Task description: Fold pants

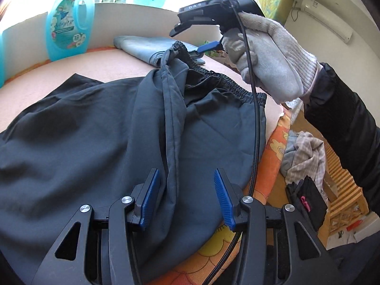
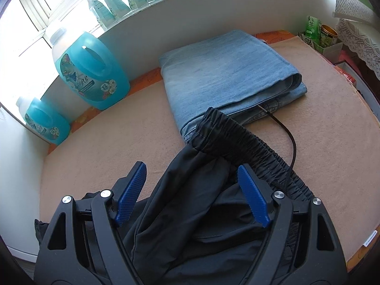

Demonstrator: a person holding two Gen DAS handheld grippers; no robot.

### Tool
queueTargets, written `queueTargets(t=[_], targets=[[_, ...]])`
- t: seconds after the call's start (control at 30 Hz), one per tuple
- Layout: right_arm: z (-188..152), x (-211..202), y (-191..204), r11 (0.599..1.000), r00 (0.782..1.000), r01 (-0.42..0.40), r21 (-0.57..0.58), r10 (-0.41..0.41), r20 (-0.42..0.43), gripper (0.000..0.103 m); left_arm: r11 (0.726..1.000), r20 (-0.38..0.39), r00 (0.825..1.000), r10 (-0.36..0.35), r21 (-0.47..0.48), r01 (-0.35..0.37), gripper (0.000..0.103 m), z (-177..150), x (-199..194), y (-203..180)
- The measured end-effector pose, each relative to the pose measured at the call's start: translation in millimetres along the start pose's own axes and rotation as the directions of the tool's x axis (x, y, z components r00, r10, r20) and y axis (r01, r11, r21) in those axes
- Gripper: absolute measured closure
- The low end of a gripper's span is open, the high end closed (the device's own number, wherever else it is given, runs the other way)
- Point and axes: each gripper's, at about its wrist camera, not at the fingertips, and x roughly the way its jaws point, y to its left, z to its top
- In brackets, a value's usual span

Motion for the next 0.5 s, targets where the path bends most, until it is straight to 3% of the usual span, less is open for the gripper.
queueTargets(t=[0.17, 0.37, 0.5], targets=[[8, 30, 11, 0.995, 0.994, 0.092, -0.034, -0.094, -0.053, 0.021, 1.0, -0.021, 1.0, -0.002, -0.011, 0.002, 0.057, 1, 7, 3], [9, 58, 8, 0.983, 0.977, 0.182, -0.039, -0.185, -0.11, 0.021, 1.0, -0.036, 0.999, -0.01, -0.007, 0.01, 0.068, 1, 14, 2], [7, 57, 0, 0.983, 0.975, 0.18, -0.033, -0.183, -0.127, 0.032, 1.0, -0.035, 0.999, -0.014, -0.004, 0.014, 0.076, 2, 13, 2]])
